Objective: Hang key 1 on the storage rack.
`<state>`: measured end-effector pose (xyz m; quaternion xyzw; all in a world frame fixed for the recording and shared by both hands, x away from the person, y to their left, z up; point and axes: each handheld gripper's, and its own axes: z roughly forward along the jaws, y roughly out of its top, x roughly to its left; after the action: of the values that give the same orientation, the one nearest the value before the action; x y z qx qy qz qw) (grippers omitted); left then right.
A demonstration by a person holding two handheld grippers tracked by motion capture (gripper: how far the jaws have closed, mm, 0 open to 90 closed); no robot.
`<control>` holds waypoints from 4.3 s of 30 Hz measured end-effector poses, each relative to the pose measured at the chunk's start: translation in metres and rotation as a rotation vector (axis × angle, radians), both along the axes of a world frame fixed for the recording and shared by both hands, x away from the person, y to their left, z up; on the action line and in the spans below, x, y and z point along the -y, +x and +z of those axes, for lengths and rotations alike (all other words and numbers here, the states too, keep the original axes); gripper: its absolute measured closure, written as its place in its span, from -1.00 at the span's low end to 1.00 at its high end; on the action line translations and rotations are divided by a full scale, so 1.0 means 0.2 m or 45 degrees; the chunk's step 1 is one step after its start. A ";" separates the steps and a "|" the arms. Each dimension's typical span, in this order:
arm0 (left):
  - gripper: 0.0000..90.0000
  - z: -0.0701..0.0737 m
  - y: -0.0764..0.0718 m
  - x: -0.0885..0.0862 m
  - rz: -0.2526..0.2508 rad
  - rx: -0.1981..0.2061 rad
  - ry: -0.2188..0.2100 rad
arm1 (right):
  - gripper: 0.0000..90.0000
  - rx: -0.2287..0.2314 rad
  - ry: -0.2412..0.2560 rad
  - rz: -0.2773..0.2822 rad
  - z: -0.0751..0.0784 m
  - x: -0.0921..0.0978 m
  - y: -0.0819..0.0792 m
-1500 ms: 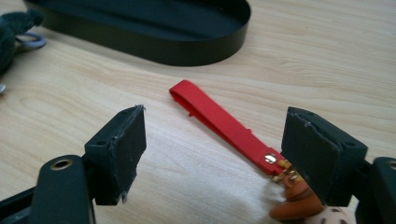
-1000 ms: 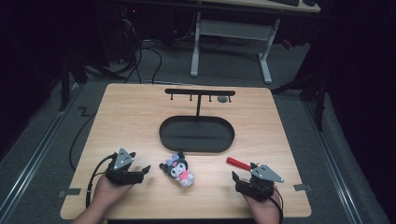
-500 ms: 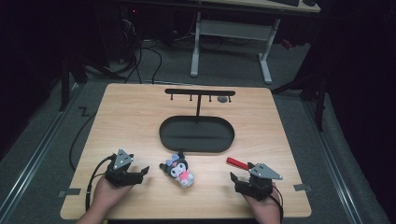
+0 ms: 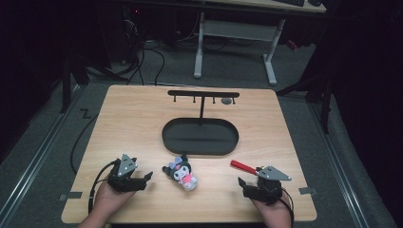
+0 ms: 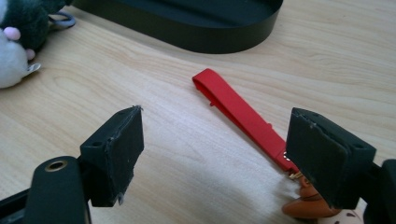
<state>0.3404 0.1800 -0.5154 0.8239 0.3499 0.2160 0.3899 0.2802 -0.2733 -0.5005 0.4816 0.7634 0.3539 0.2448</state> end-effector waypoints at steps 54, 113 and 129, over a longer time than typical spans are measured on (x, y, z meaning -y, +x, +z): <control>-0.58 0.00 -0.01 0.05 -0.103 -0.006 0.002 | -0.20 -0.327 -0.270 -0.050 0.09 0.14 -0.09; -0.58 0.01 -0.02 0.03 -0.128 -0.058 -0.045 | 0.45 -0.632 -0.433 0.056 0.05 0.20 0.19; -0.57 0.02 -0.04 -0.03 -0.136 0.012 -0.048 | 0.47 -0.700 -0.379 -0.001 0.05 0.21 0.22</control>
<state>0.3318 0.1867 -0.5115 0.8329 0.3075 0.1923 0.4179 0.3249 -0.3149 -0.4899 0.5185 0.8443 0.0946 0.0970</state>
